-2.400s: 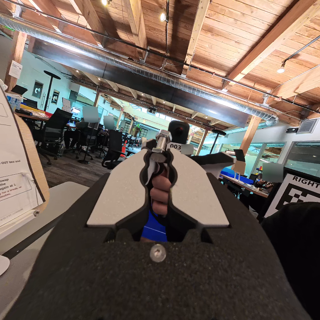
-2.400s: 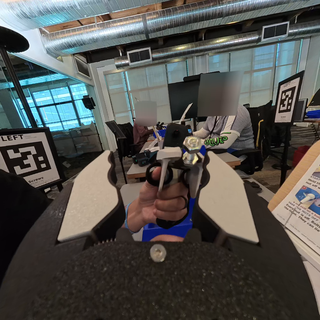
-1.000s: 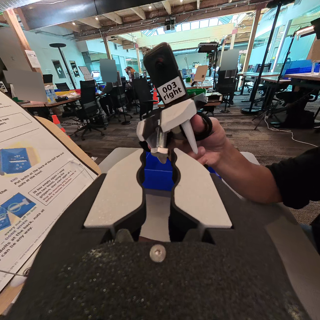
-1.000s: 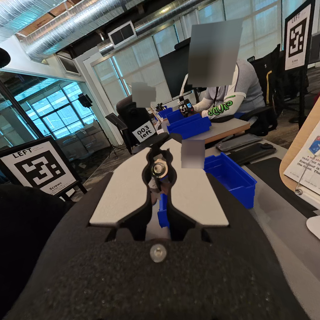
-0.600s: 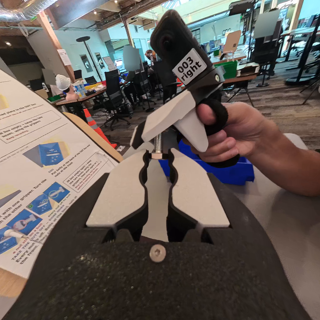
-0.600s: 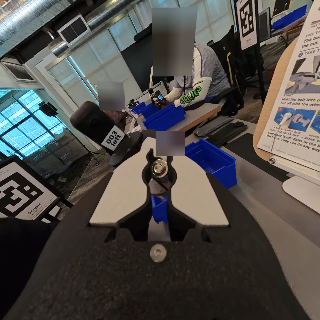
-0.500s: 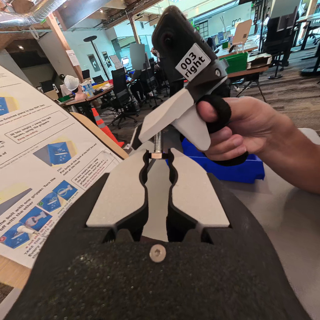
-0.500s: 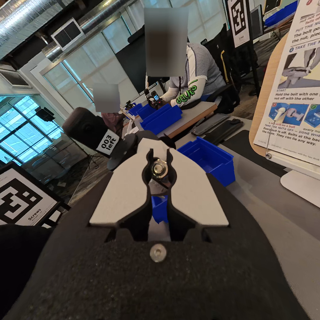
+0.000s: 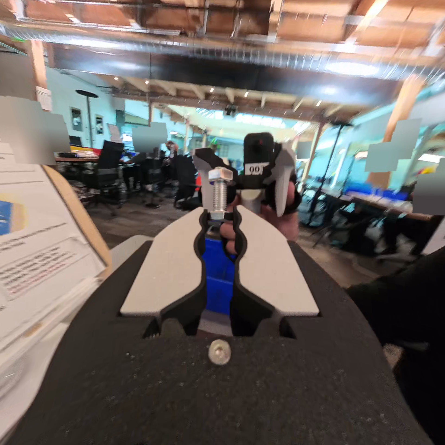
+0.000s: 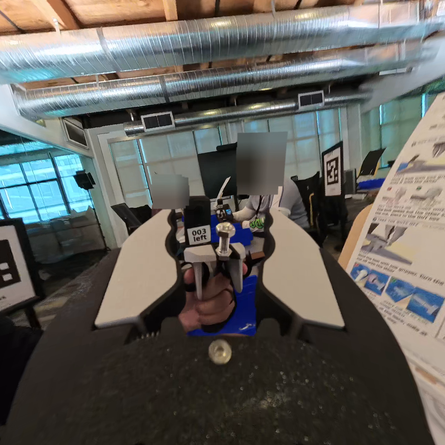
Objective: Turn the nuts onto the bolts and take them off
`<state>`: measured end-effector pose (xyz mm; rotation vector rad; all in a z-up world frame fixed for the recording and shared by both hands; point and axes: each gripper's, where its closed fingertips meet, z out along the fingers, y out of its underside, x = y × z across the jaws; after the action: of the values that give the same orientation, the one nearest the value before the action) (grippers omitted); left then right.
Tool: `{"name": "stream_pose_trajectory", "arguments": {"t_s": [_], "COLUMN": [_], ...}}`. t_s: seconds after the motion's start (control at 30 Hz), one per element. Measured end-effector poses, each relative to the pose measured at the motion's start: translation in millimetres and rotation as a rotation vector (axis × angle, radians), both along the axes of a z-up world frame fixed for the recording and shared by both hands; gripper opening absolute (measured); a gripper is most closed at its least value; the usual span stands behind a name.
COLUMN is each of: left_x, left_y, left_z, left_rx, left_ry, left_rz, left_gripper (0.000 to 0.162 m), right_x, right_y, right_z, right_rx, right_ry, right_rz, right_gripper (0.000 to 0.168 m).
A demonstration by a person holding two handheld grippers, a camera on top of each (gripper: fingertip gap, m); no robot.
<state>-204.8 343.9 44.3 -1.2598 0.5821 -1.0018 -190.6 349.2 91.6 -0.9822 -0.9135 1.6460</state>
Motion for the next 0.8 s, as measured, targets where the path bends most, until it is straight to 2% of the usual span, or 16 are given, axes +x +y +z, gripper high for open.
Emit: {"name": "stream_pose_trajectory", "arguments": {"t_s": [0.1, 0.2, 0.37, 0.8], "left_x": [5, 10, 8, 26], "left_y": [-1, -3, -2, -4], "left_z": [3, 3, 3, -6], "left_rx": [-0.056, -0.083, -0.085, -0.110], "left_ry": [-0.114, -0.160, -0.166, -0.106], "left_rz": [-0.099, -0.155, -0.151, -0.190], "left_gripper": [0.018, 0.018, 0.018, 0.018], "right_x": [-2, -9, -15, -21], "right_y": [-16, -27, -28, -38], "right_z": [-4, -14, -26, -23], "right_rx": [0.100, 0.137, 0.140, 0.056], "right_ry": [-0.021, -0.099, -0.198, -0.154], "right_rz": [0.059, 0.109, 0.111, 0.212], "right_gripper": [0.077, 0.072, 0.079, 0.085]}}
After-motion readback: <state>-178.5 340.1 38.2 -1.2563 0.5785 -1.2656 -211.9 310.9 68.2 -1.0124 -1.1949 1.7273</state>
